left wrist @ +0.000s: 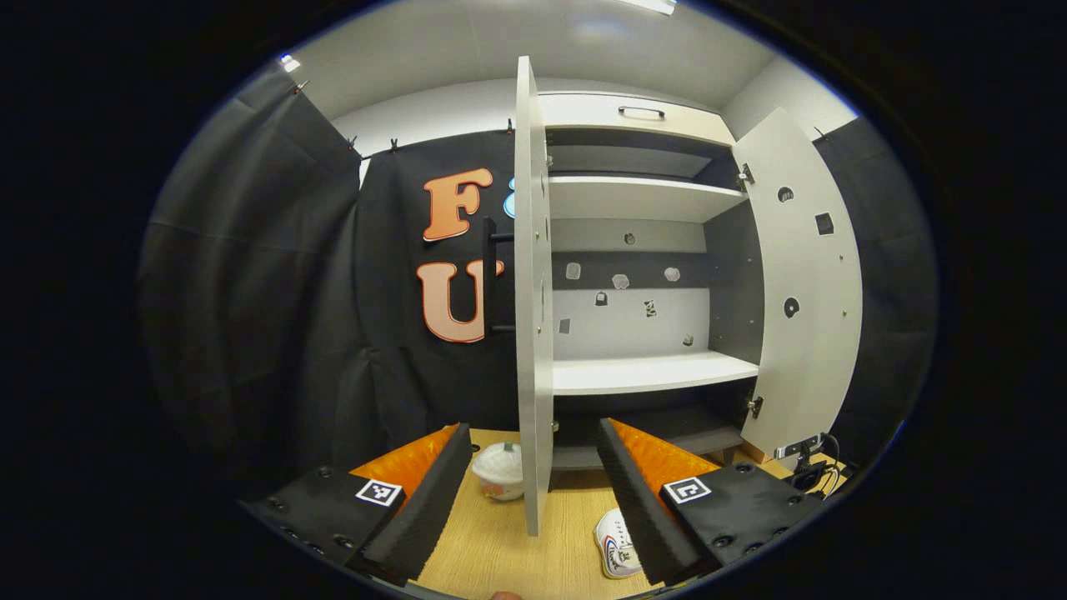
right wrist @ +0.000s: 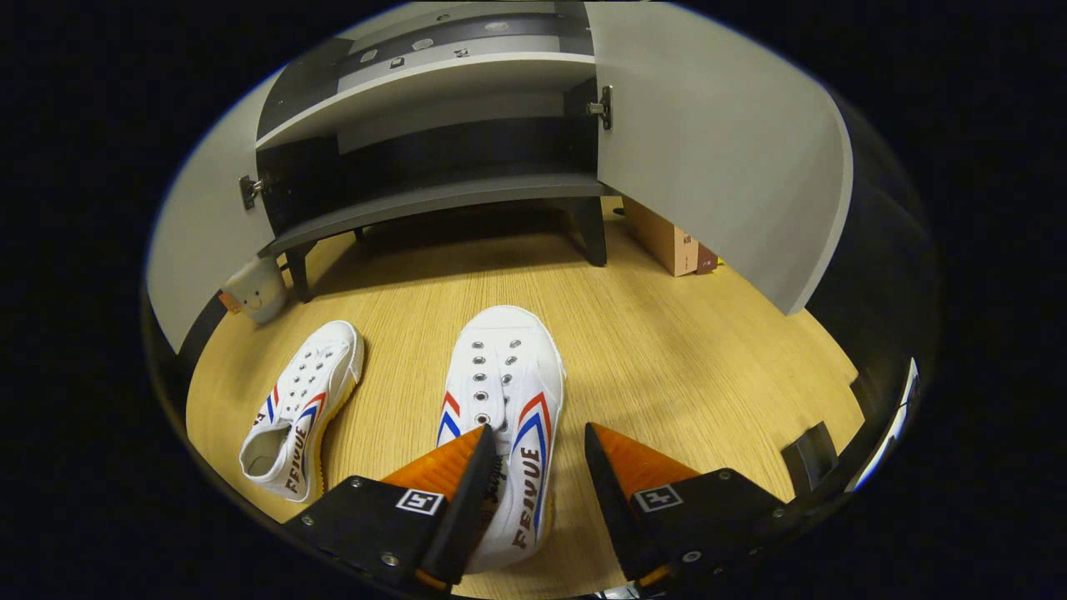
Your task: Grab one shoe with the right hand and put it into the shoe cabinet, grab the other shoe with the left hand and put it into the shoe cabinet; then close the right door with the right hand and the left door with the left hand.
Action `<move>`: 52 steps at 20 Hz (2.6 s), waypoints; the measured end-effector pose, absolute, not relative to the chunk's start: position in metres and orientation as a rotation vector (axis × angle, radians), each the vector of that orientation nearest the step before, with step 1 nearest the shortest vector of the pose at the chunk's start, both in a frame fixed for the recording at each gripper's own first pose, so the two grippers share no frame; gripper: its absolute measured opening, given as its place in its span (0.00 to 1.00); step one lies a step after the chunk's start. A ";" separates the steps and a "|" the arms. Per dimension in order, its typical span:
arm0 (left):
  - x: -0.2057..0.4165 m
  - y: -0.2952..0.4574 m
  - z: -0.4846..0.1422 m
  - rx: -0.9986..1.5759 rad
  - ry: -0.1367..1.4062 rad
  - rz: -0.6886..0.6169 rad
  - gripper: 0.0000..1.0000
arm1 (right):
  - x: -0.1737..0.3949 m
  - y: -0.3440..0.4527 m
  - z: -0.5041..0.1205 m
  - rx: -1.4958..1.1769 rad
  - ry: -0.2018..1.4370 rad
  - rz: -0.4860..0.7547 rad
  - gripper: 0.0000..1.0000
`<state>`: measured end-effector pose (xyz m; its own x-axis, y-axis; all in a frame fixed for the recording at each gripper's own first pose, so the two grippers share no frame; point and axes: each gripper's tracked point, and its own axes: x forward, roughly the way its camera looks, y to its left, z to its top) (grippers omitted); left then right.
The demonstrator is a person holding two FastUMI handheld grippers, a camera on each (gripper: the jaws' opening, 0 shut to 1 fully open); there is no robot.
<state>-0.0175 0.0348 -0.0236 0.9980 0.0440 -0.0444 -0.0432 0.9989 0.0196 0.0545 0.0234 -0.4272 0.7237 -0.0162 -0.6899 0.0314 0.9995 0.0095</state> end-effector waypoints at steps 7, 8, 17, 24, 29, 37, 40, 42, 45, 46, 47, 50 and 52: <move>-0.016 0.035 -0.032 0.009 0.069 0.042 0.98 | 0.056 0.025 -0.436 0.063 0.796 -0.037 0.31; -0.016 0.034 -0.031 0.010 0.067 0.042 0.98 | 0.056 0.024 -0.434 0.053 0.796 -0.045 0.25; -0.014 0.035 -0.033 0.017 0.062 0.049 0.98 | 0.063 0.043 -0.352 0.074 0.731 -0.010 0.01; -0.013 0.031 -0.034 0.017 0.053 0.033 0.98 | 0.086 0.081 -0.253 0.039 0.633 0.064 0.01; -0.009 0.030 -0.031 0.007 0.039 0.035 0.98 | 0.119 0.109 -0.171 0.083 0.549 0.111 0.01; -0.004 0.030 -0.037 -0.002 0.049 0.046 0.98 | 0.206 0.122 -0.066 0.092 0.409 0.108 0.01; 0.000 0.032 -0.038 -0.002 0.045 0.056 0.98 | 0.245 0.122 -0.036 0.088 0.375 0.094 0.01; 0.004 0.034 -0.039 0.001 0.046 0.064 0.98 | 0.275 0.122 -0.025 0.082 0.363 0.075 0.01; 0.008 0.037 -0.041 0.000 0.049 0.071 0.98 | 0.320 0.121 -0.017 0.064 0.367 0.053 0.01; 0.009 0.038 -0.042 0.000 0.051 0.074 0.98 | 0.334 0.124 -0.016 0.083 0.374 0.051 0.01; 0.011 0.039 -0.044 0.002 0.051 0.077 0.97 | 0.346 0.125 -0.017 0.104 0.381 0.049 0.01; 0.016 0.045 -0.048 0.006 0.062 0.094 0.98 | 0.378 0.130 -0.029 0.123 0.417 0.038 0.01; 0.019 0.048 -0.050 0.007 0.071 0.100 0.98 | 0.392 0.130 -0.044 0.117 0.447 0.028 0.01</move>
<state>0.0194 0.0476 -0.0502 0.9924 0.1005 -0.0706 -0.1000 0.9949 0.0105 0.3923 0.1297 -0.0442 0.9016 0.0521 -0.4295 -0.0010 0.9930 0.1185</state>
